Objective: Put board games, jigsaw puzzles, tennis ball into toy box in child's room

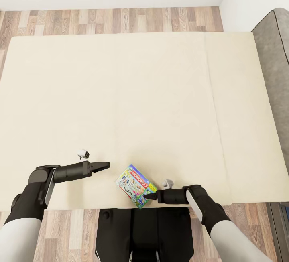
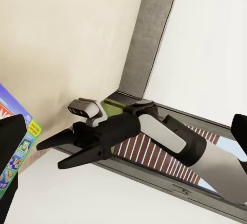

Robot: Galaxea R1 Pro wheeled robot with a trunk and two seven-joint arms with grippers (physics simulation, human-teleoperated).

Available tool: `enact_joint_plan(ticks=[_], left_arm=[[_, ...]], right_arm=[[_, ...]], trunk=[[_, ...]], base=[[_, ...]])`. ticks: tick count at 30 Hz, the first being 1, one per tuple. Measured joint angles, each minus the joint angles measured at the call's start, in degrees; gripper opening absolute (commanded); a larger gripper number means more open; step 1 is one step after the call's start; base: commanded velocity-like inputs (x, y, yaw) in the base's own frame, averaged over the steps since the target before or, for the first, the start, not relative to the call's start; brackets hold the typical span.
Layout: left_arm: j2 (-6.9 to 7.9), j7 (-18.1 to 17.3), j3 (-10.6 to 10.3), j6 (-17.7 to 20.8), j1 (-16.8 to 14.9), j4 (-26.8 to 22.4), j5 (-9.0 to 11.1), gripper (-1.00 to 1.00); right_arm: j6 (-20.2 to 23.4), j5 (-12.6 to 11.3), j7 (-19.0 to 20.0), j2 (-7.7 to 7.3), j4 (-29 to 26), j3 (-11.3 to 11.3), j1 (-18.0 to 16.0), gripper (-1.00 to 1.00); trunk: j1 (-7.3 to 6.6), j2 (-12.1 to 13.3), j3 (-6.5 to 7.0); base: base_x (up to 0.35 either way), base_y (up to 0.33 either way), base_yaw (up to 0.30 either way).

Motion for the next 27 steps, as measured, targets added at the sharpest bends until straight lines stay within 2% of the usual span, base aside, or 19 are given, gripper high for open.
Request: enact_joint_plan(ticks=[15,22,27], left_arm=[[0.0,0.0,0.0,0.0,0.04,0.0,0.0,1.0],[0.0,0.0,0.0,0.0,0.01,0.0,-0.01,1.0],[0.0,0.0,-0.05,0.0,0.03,0.0,0.0,1.0]], right_arm=[[-1.15,-0.14,-0.06,-0.94,0.33,-0.49,0.0,1.0],[-4.47,-0.32,-0.04,-1.61,0.34,-0.52,0.0,1.0],[-5.1,-0.54,-0.01,-1.68,0.34,-0.56,0.0,1.0]], trunk=[[0.0,0.0,0.0],[0.0,0.0,0.0],[0.0,0.0,0.0]], base=[[0.0,0.0,0.0],[0.0,0.0,0.0],[0.0,0.0,0.0]])
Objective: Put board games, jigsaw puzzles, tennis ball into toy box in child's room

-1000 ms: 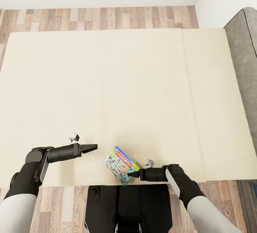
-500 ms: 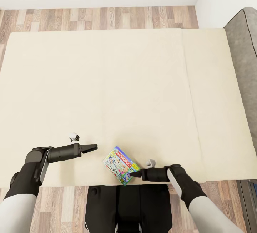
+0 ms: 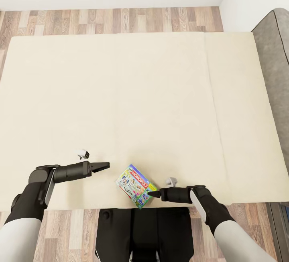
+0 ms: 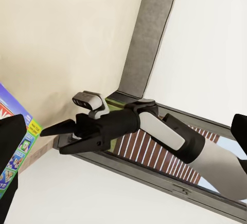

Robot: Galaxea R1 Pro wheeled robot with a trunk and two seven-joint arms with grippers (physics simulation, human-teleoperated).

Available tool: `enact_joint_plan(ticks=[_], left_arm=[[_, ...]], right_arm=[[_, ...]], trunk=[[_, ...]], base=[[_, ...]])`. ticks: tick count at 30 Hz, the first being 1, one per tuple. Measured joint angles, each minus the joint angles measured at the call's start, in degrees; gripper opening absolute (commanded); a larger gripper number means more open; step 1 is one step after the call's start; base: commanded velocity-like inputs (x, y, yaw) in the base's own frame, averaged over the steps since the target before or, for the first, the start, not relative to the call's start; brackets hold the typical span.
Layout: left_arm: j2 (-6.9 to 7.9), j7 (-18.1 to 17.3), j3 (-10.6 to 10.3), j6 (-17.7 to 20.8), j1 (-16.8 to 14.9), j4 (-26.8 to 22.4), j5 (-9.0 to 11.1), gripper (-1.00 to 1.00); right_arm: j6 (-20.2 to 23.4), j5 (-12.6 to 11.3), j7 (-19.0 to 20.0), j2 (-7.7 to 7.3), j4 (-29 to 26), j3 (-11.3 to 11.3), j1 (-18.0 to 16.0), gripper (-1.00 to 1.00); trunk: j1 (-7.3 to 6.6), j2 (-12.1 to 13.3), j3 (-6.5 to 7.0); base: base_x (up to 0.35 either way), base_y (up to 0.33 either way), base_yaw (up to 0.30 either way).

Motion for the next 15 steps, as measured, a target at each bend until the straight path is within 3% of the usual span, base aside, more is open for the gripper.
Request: enact_joint_plan(ticks=[7,15], left_arm=[[0.0,0.0,0.01,0.0,0.01,0.0,0.0,1.0],[-0.02,0.0,0.0,-0.04,-0.04,0.0,-0.06,1.0]], right_arm=[[-0.21,-0.14,-0.12,0.6,-0.01,-0.04,0.0,1.0],[-3.31,-0.13,-1.52,0.96,0.01,0.04,0.0,1.0]], trunk=[[0.0,0.0,0.0],[0.0,0.0,0.0]], base=[[0.0,0.0,0.0],[0.0,0.0,0.0]])
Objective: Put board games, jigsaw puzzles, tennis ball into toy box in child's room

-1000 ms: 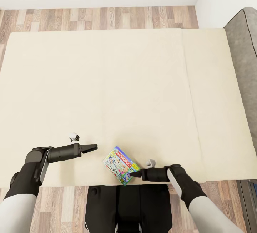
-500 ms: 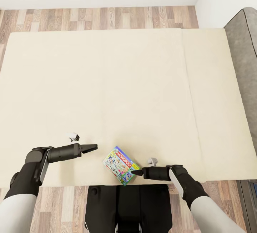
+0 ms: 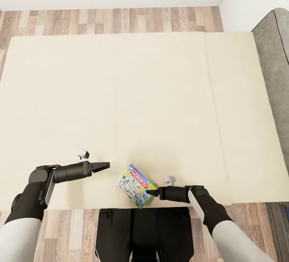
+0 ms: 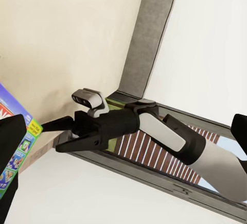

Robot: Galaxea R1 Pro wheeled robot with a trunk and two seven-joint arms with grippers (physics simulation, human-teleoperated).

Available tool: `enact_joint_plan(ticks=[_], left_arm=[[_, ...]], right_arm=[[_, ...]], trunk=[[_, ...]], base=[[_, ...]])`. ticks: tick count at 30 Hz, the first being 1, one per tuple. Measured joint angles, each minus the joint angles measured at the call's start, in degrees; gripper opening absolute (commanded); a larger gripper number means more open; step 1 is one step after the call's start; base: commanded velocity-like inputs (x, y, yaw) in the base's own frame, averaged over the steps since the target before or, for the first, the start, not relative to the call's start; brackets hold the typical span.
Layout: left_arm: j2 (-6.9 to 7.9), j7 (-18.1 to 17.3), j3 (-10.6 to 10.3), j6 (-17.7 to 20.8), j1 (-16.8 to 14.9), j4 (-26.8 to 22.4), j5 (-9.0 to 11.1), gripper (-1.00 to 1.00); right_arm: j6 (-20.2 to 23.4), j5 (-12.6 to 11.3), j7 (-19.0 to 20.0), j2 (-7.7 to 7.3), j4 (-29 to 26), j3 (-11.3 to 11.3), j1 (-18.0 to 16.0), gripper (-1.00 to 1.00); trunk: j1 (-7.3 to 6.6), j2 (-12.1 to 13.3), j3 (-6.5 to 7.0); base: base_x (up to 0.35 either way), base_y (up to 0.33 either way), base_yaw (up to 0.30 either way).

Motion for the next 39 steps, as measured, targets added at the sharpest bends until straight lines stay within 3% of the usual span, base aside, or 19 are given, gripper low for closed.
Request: enact_joint_plan(ticks=[18,25,34,39], left_arm=[[0.04,0.0,0.13,-0.05,0.03,0.0,-0.02,1.0],[0.1,0.0,0.14,-0.05,0.04,0.0,0.0,1.0],[0.1,0.01,0.14,-0.07,0.03,0.0,-0.1,1.0],[0.11,0.01,0.21,-0.11,0.02,0.0,-0.12,1.0]], right_arm=[[-1.05,-0.16,-0.3,0.37,-0.46,0.1,0.0,1.0],[-4.03,-0.27,-0.3,0.39,-0.69,0.11,-0.08,1.0],[-4.39,-0.37,-0.28,0.4,-0.72,0.09,-1.79,1.0],[-4.44,-0.37,-0.31,1.22,-0.75,0.1,-2.03,1.0]], trunk=[[0.0,0.0,0.0],[0.0,0.0,0.0],[0.0,0.0,0.0],[0.0,0.0,0.0]], base=[[0.0,0.0,0.0],[0.0,0.0,0.0],[0.0,0.0,0.0],[0.0,0.0,0.0]])
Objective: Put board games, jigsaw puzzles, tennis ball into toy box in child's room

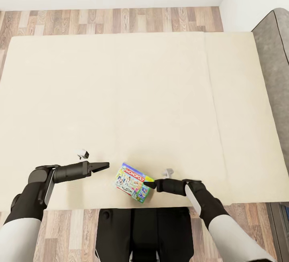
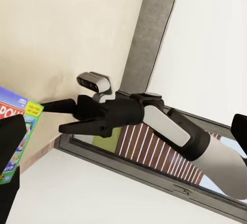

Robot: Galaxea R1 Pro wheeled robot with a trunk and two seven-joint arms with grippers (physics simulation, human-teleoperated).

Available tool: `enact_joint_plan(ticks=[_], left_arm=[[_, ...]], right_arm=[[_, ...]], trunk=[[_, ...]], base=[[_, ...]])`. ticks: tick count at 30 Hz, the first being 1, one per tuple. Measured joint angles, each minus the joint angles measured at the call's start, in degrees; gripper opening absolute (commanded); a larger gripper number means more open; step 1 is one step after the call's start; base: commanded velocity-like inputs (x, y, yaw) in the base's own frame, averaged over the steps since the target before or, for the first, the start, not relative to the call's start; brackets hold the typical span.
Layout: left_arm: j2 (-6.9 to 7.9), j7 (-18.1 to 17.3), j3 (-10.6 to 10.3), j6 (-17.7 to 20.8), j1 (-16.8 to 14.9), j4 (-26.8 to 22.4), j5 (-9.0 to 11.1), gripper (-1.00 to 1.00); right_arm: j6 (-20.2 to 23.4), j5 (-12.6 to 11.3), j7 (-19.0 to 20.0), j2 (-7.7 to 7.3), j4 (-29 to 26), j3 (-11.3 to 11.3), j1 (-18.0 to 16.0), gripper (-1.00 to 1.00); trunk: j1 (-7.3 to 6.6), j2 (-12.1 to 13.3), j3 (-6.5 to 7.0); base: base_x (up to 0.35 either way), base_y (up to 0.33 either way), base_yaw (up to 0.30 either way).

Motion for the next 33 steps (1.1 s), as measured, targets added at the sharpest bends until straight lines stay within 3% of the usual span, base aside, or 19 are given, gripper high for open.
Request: enact_joint_plan(ticks=[15,33], left_arm=[[-0.01,0.01,-0.07,-0.02,0.02,0.0,-0.13,1.0],[0.0,0.0,-0.02,-0.02,0.0,0.0,-0.05,1.0]], right_arm=[[-0.3,0.12,-0.1,2.19,-1.46,-0.03,-1.37,1.0],[0.33,-0.06,-0.1,1.85,-2.77,-0.49,-2.04,1.0]], trunk=[[0.0,0.0,0.0],[0.0,0.0,0.0]], base=[[0.0,0.0,0.0],[0.0,0.0,0.0]])
